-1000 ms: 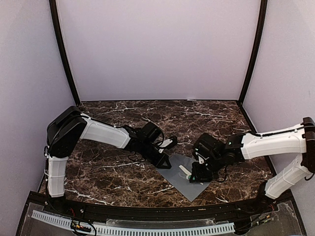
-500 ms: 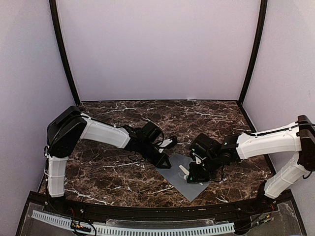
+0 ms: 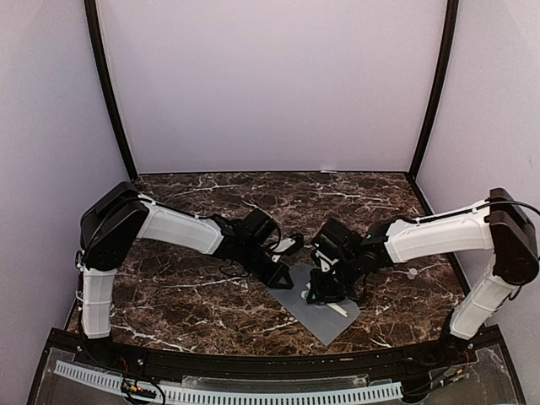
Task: Place the letter into the envelope and seal it
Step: Paint the envelope flap on the envelope.
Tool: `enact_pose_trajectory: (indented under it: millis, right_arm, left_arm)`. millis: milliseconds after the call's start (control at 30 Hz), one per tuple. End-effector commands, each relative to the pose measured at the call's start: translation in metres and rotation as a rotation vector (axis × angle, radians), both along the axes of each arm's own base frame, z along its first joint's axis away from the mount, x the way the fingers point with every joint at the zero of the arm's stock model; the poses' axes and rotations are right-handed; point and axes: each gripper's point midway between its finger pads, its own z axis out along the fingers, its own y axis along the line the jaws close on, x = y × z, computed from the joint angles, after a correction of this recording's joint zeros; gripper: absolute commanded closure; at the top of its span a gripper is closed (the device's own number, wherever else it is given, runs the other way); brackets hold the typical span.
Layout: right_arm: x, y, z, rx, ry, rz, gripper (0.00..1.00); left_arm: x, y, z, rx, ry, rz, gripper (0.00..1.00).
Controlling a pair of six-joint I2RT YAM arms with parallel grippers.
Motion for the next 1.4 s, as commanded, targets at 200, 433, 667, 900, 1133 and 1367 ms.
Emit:
enact_pose_trajectory:
  millis: [200,433,667,900,1133,1367]
  right_arm:
    - [0.023,0.007,-0.001,-0.025,-0.036,-0.001,1.00]
    - [0.010,0.001,0.031,0.006,-0.058,-0.014,1.00]
    - [-0.019,-0.022,0.027,-0.001,-0.022,-0.054,1.00]
    - [-0.029,-0.032,0.014,-0.011,0.005,-0.064,1.00]
    - [-0.025,-0.033,0.006,-0.052,-0.001,-0.060,1.00]
    - [-0.028,-0.033,-0.005,-0.069,0.020,-0.048,1.00]
  left_arm:
    - [-0.003,0.004,-0.009,0.039,0.023,0.005,0.99]
    - [-0.002,0.004,-0.008,0.040,0.019,0.006,0.99]
    - [-0.001,0.004,-0.008,0.041,0.017,0.008,0.99]
    - [-0.002,0.004,-0.008,0.041,0.016,0.006,0.99]
    - [-0.002,0.005,-0.008,0.042,0.018,0.006,0.99]
    - [-0.002,0.004,-0.007,0.039,0.020,0.005,0.99]
